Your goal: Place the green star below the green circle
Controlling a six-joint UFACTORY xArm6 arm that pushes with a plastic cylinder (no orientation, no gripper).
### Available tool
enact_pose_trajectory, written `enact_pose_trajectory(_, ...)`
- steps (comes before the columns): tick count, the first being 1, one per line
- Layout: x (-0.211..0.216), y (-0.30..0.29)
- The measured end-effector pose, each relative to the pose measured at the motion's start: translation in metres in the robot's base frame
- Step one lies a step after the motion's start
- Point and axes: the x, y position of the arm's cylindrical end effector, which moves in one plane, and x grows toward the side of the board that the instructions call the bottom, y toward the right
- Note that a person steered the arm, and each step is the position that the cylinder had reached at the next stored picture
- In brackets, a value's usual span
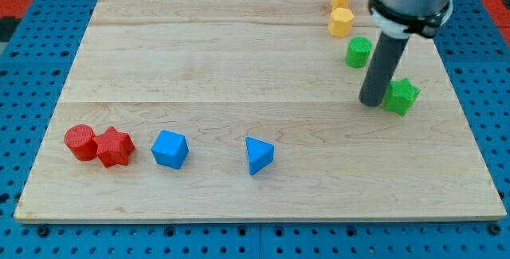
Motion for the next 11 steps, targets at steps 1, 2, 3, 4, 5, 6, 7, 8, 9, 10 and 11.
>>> enact_pose_trajectory(1, 0.046, -0.025)
enact_pose_trajectory(2, 0.036, 0.054)
enact_pose_trajectory(3, 0.007, 0.115)
enact_pose_trajectory(4, -0.009, 0.088)
enact_pose_trajectory(5, -0.009, 0.029)
enact_pose_trajectory(6, -0.005, 0.02)
enact_pose_trajectory(7, 0.063, 0.029)
enact_pose_trajectory(8, 0.157, 0.008)
enact_pose_trajectory(9, 0.164, -0.011)
enact_pose_trajectory(10, 0.153, -0.114)
enact_pose_trajectory(11, 0.137, -0.195)
